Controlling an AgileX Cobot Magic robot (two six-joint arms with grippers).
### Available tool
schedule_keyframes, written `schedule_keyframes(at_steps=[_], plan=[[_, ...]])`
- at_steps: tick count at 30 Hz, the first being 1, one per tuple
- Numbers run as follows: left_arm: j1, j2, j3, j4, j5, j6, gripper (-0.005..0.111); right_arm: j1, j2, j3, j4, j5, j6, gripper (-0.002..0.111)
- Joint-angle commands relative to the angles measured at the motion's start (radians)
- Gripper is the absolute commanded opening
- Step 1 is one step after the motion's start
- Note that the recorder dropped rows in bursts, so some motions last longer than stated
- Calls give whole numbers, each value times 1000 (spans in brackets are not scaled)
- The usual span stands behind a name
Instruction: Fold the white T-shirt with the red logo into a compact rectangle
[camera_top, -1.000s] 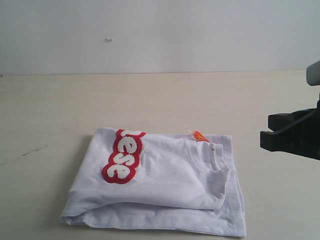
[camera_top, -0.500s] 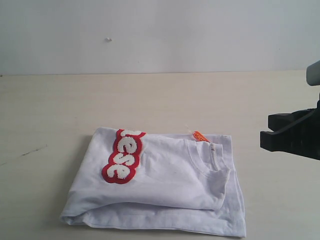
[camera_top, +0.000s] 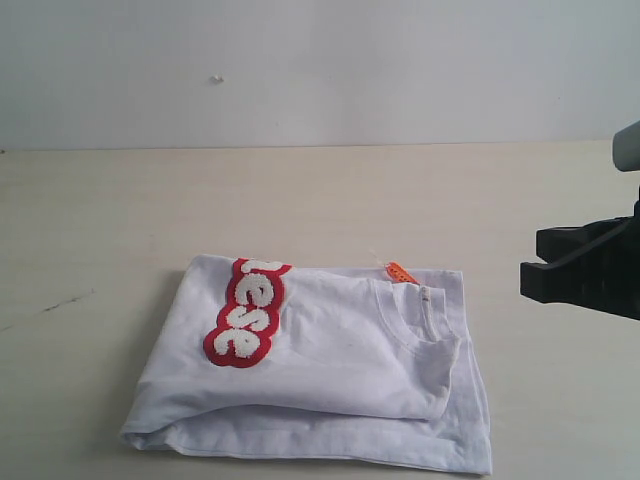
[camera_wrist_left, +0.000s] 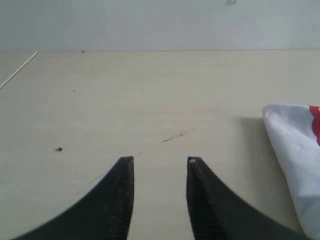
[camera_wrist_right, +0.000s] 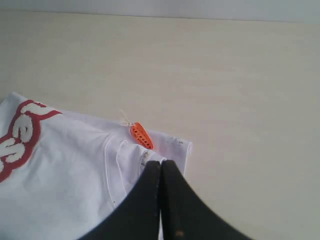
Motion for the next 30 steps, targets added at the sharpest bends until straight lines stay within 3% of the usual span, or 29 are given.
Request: schedule_keyframes(at_steps=[1,11,30], plan=[[1,-6,3,-6,-8,0,36,1,-8,4,1,-10,-1,0],[1,-6,3,-6,-8,0,36,-27,-13,12,-39,-36,-197,0],[1,-6,3,-4,-8,0,36,-462,-551,363,-18,-75,-193,0]])
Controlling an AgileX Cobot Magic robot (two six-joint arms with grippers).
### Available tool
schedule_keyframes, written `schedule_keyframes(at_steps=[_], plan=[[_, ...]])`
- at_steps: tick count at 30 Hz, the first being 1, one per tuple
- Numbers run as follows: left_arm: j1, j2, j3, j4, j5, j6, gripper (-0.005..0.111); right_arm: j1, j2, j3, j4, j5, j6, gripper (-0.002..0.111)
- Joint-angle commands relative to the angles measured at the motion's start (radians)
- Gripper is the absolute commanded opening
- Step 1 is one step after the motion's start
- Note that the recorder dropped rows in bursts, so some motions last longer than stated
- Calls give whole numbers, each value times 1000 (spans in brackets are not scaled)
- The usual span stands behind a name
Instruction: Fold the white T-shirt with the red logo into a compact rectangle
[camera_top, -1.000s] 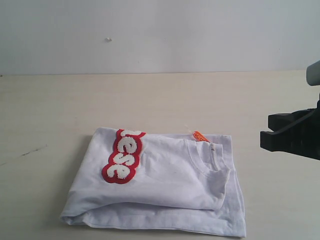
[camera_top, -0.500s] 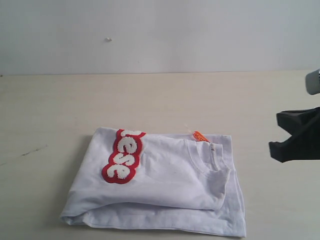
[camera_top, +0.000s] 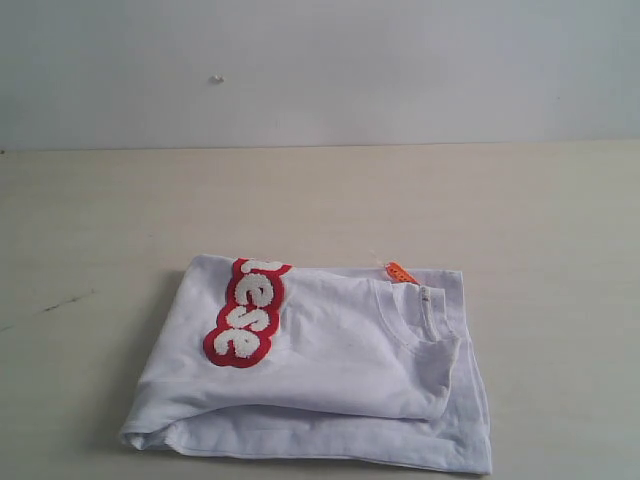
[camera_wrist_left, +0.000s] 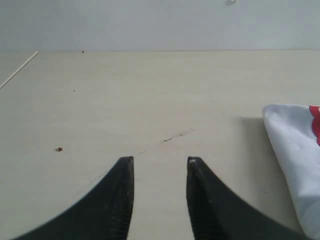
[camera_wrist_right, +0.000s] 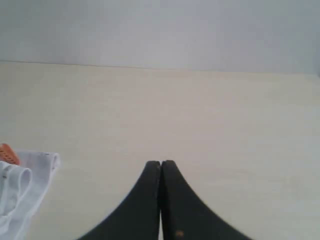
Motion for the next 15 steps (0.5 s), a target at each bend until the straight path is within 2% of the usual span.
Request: schedule_keyframes(at_steps=[1,8,15], plan=[[1,-6,3,-4,-8,0,36,-85,-96,70,5,-22,-7,0],[1,-6,3,-4,-8,0,36,-168,-235,79,13,28,-10,0],[1,-6,3,-4,-8,0,36,-170,-369,79,6,158,-18,0]])
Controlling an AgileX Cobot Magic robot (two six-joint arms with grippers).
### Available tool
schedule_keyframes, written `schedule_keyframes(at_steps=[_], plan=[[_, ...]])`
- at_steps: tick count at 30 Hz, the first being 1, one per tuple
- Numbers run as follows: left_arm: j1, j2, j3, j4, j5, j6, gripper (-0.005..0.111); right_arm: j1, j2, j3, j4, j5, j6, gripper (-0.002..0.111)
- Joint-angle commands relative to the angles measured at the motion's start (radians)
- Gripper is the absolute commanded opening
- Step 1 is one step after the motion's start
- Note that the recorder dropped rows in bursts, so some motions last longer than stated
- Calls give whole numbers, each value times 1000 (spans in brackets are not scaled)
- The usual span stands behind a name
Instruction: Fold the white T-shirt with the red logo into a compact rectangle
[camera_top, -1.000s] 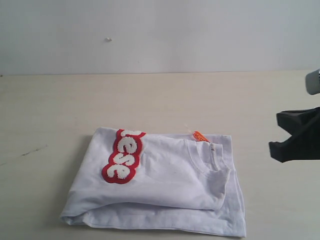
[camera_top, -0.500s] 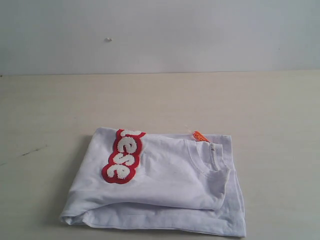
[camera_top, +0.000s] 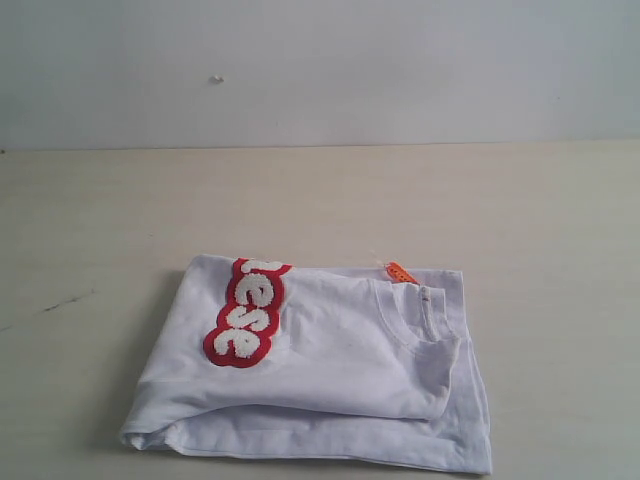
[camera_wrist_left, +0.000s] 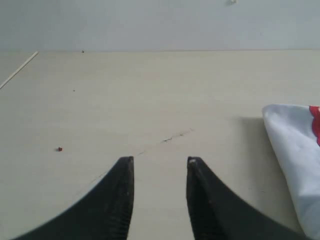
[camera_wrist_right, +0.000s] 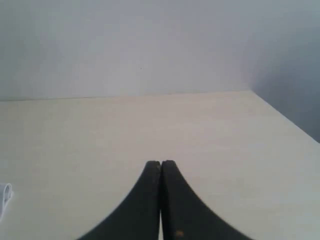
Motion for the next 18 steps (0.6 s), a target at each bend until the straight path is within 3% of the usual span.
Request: schedule_keyframes(at_steps=[1,10,18], plan=[[1,-6,3,-4,-8,0,36,-5,-95,4,-6,94,-10,0],[1,-6,3,-4,-8,0,36,-5,-241,4,-6,247,-10,0],[1,-6,3,-4,-8,0,36,-5,-241,4,-6,251,-10,0]])
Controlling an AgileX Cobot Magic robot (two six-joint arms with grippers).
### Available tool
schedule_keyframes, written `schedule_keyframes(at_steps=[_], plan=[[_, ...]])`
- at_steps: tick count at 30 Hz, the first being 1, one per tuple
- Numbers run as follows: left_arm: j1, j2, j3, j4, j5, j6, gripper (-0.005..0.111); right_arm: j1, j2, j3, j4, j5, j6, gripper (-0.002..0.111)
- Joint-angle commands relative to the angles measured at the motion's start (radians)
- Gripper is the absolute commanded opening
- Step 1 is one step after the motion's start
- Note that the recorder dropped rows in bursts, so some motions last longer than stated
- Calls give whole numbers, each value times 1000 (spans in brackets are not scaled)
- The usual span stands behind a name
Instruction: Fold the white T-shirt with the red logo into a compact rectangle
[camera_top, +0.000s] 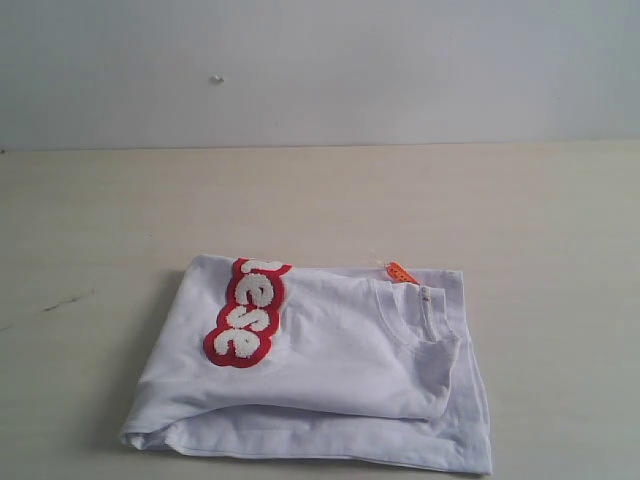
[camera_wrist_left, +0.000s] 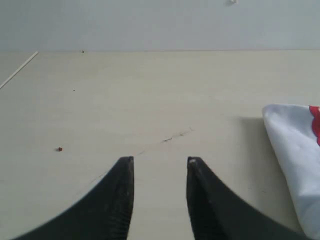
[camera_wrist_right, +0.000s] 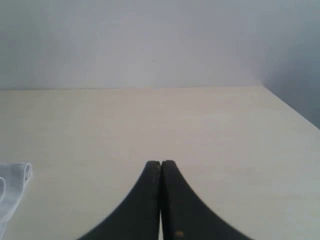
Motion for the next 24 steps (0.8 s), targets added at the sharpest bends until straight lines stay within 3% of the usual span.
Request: schedule_keyframes(at_steps=[1,8,13,24], plan=[[1,-6,3,-4,-8,0,36,-4,-7,4,-6,4,-7,0],[1,-6,3,-4,-8,0,36,-4,-7,4,-30,11,64,0],[1,-6,3,-4,-8,0,36,-4,-7,4,-191,11,358,0],[1,-6,3,-4,-8,0,36,-4,-7,4,-189,13,202,0]])
